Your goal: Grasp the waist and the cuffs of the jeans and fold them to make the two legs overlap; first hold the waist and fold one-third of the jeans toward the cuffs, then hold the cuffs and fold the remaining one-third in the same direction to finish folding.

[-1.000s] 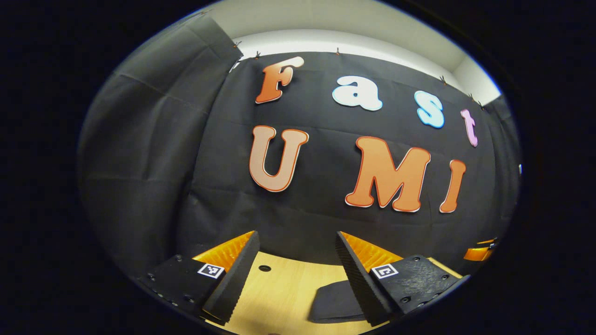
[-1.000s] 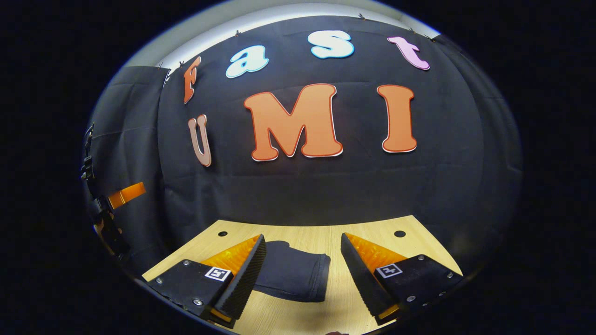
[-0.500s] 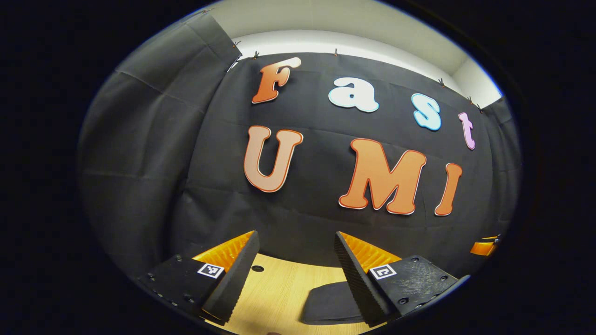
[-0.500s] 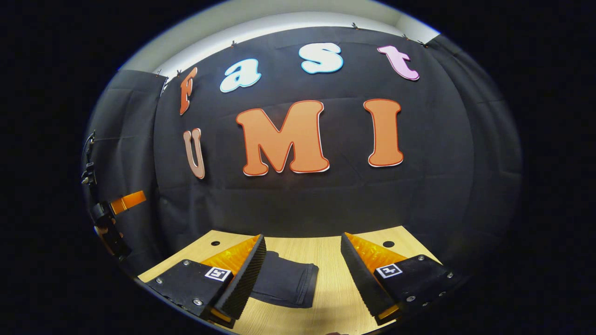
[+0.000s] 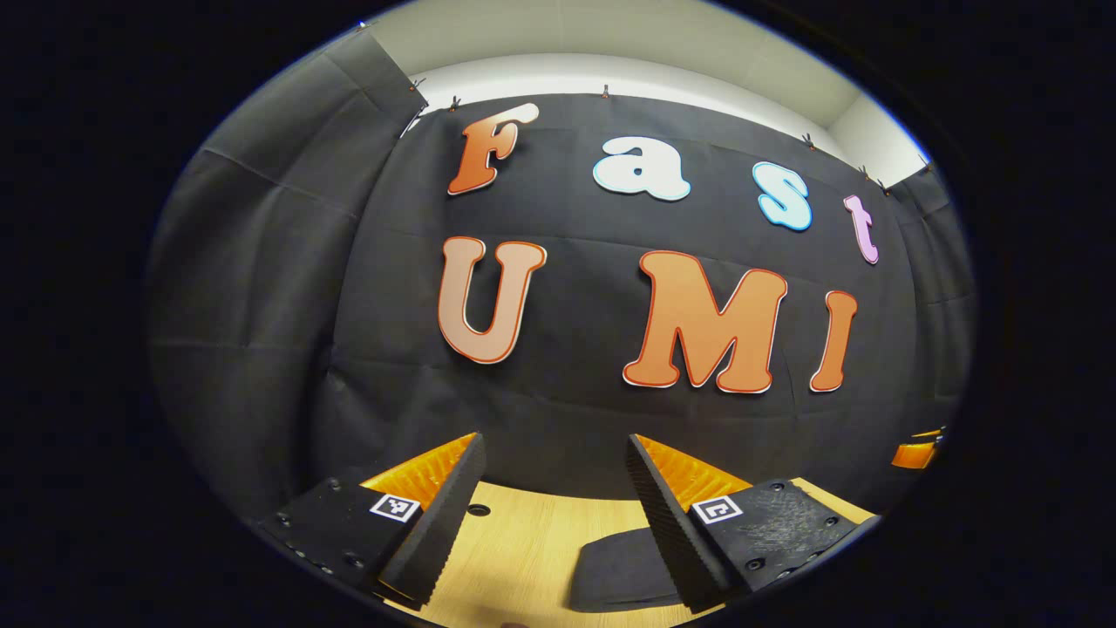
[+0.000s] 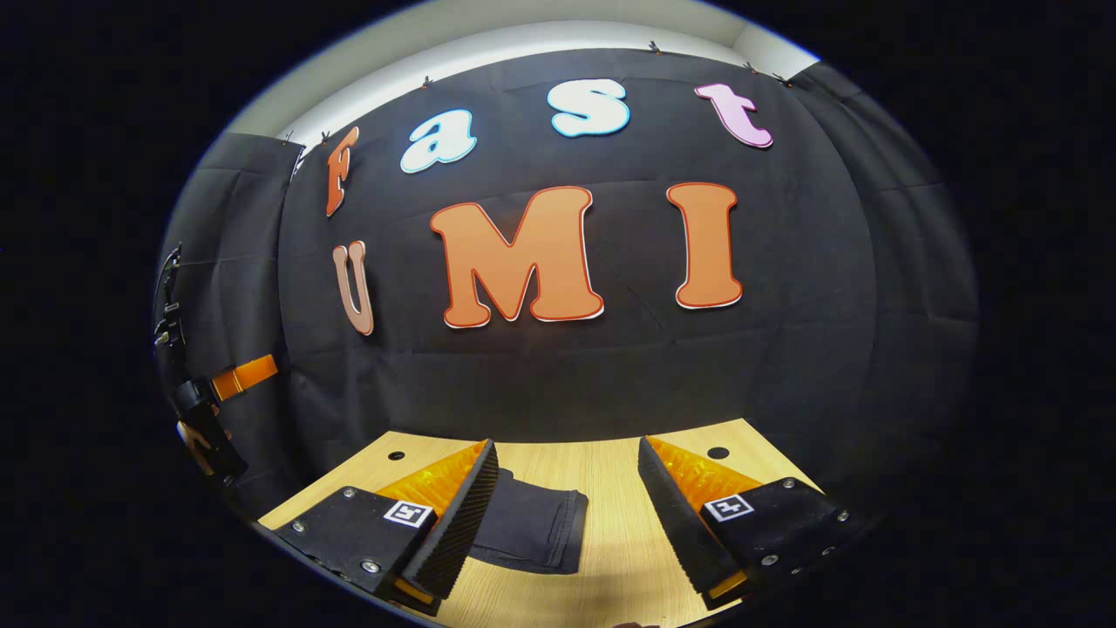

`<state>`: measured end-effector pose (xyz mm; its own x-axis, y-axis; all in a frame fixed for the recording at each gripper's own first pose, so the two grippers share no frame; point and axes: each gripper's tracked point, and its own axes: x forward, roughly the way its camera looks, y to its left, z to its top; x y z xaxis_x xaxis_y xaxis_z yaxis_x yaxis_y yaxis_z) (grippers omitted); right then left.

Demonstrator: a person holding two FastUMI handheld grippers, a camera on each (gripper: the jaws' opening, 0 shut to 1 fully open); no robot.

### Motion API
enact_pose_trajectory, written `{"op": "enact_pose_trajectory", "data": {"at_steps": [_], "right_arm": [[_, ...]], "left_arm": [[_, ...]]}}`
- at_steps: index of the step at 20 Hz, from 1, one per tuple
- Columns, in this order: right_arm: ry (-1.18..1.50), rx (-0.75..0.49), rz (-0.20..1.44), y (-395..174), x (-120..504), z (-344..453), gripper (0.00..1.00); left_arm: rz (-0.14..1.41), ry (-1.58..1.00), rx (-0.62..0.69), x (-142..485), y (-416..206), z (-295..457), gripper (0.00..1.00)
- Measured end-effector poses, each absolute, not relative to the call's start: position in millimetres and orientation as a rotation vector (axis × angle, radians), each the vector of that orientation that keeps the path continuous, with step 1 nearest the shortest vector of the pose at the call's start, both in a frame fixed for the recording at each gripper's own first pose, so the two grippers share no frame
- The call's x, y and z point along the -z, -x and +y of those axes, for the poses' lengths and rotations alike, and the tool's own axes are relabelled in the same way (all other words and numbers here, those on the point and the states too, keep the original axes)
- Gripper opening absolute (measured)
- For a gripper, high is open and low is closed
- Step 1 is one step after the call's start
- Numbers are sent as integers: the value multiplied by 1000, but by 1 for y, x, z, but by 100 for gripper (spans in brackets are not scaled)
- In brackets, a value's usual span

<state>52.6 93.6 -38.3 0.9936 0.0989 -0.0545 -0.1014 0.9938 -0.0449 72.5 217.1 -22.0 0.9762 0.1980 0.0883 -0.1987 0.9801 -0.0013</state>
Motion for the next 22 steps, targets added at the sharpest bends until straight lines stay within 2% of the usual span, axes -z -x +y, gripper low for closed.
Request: {"op": "enact_pose_trajectory", "data": {"at_steps": [1, 2, 5, 6, 7, 8, 10, 11, 12, 17, 18, 22], "right_arm": [[51, -100, 53, -53, 39, 93, 98], [53, -103, 53, -53, 39, 93, 98], [38, -113, 46, -58, 35, 88, 97], [25, -119, 40, -61, 32, 85, 100], [14, -131, 28, -63, 27, 86, 98], [7, -140, 18, -65, 25, 89, 100], [15, -151, 6, -72, 25, 93, 98], [21, -150, 10, -76, 27, 92, 100], [23, -154, 18, -78, 27, 94, 97], [22, -174, 8, -78, 25, 97, 100], [25, -176, 8, -77, 26, 96, 97], [10, -191, 24, -73, 31, 99, 98]], "left_arm": [[-84, -10, -197, 24, -75, 216, 95], [-83, -17, -201, 23, -78, 214, 98], [-94, -35, -220, 15, -78, 214, 98], [-101, -35, -222, 12, -77, 213, 95], [-103, -31, -224, 11, -75, 212, 95], [-101, -28, -225, 9, -74, 212, 97], [-95, -29, -231, 10, -70, 215, 95], [-89, -31, -238, 11, -67, 217, 95], [-83, -31, -244, 13, -65, 219, 95], [-69, 1, -267, 23, -57, 226, 98], [-68, 7, -268, 24, -56, 226, 98], [-76, -6, -284, 24, -48, 226, 98]]}}
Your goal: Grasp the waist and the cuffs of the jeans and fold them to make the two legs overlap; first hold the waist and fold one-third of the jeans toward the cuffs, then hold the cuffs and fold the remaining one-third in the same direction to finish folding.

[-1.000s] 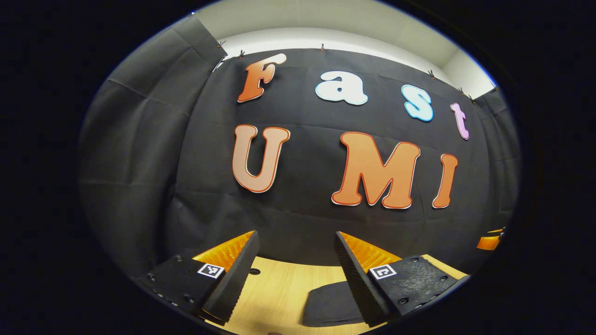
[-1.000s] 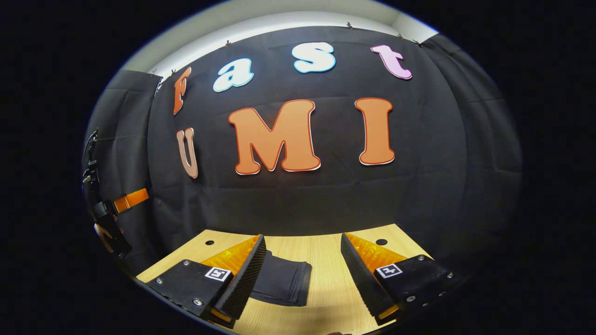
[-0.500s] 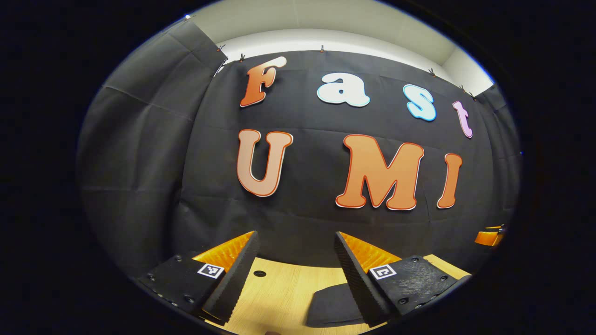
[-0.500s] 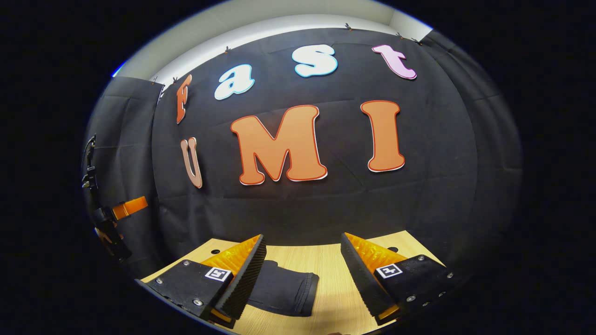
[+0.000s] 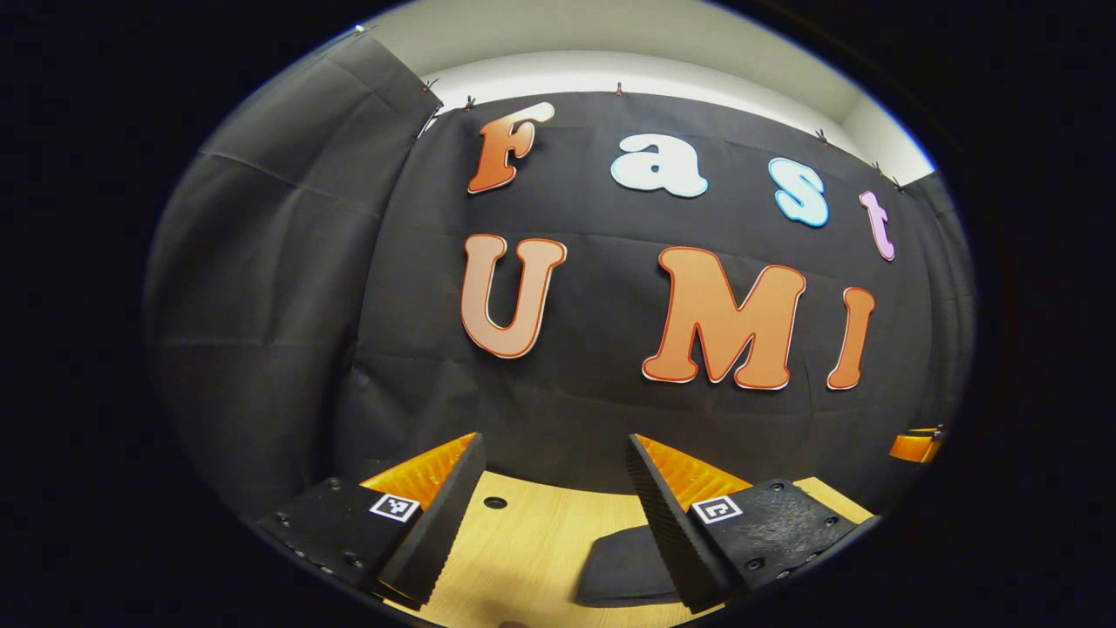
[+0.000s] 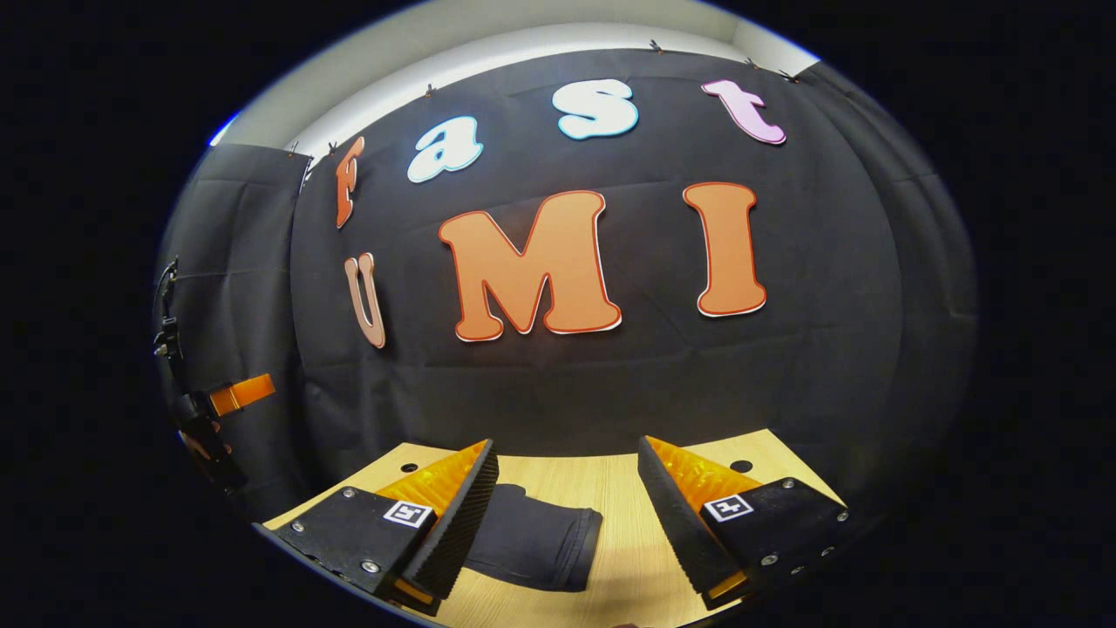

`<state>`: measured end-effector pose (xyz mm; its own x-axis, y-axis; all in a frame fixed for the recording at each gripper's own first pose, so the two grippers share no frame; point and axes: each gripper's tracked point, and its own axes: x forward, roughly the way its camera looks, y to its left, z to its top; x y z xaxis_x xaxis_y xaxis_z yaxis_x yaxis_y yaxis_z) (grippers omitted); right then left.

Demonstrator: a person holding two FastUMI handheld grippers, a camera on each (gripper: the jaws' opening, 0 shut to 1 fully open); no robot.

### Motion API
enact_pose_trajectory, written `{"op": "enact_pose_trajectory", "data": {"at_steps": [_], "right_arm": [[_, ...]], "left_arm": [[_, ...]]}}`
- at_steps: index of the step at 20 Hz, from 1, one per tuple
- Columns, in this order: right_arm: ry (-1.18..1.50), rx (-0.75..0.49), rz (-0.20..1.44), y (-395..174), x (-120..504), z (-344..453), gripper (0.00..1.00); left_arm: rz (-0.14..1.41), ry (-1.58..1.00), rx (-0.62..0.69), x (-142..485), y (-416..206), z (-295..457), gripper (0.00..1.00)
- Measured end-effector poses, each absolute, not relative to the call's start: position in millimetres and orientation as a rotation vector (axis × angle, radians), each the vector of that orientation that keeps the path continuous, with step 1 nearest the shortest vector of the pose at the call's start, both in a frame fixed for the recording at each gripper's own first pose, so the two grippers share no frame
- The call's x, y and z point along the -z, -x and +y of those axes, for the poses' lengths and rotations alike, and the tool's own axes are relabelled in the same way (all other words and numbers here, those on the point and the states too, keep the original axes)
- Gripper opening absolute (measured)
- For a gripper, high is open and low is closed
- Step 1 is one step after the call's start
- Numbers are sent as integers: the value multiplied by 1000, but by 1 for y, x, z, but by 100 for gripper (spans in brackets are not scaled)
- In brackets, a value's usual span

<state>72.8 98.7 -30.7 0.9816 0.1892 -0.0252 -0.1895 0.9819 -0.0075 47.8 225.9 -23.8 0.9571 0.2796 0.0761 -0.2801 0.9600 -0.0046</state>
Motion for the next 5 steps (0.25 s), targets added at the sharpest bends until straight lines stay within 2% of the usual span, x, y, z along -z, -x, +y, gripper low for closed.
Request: {"op": "enact_pose_trajectory", "data": {"at_steps": [5], "right_arm": [[-1, -202, 36, -70, 37, 102, 100]], "left_arm": [[-71, 7, -279, 28, -39, 223, 96]]}}
